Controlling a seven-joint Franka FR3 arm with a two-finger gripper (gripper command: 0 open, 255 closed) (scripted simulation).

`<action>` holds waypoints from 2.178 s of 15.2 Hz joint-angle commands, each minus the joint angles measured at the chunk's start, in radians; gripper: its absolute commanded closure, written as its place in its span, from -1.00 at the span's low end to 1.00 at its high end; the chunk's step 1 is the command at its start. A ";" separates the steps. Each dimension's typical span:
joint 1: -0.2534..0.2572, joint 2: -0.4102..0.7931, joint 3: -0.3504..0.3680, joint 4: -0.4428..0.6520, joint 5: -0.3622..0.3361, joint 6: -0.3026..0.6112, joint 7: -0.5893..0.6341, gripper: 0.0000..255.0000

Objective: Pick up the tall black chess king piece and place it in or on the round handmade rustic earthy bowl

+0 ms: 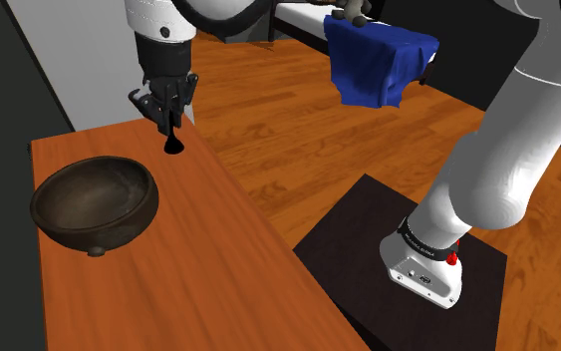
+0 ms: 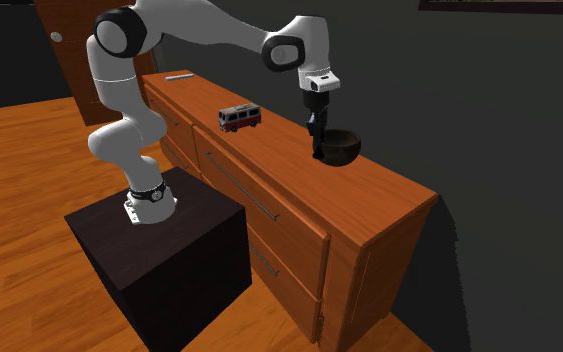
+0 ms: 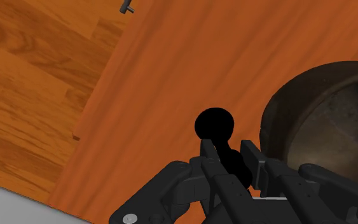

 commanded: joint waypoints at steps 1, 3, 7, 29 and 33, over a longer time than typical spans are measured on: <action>0.000 -0.004 0.000 0.018 0.003 -0.022 -0.003 1.00; 0.000 -0.008 0.001 0.041 0.006 -0.048 -0.005 1.00; 0.000 -0.012 0.001 0.090 0.009 -0.101 -0.009 1.00; 0.281 0.364 0.067 0.675 -0.212 -0.374 0.271 1.00; 0.264 0.347 0.068 0.594 -0.205 -0.310 0.277 1.00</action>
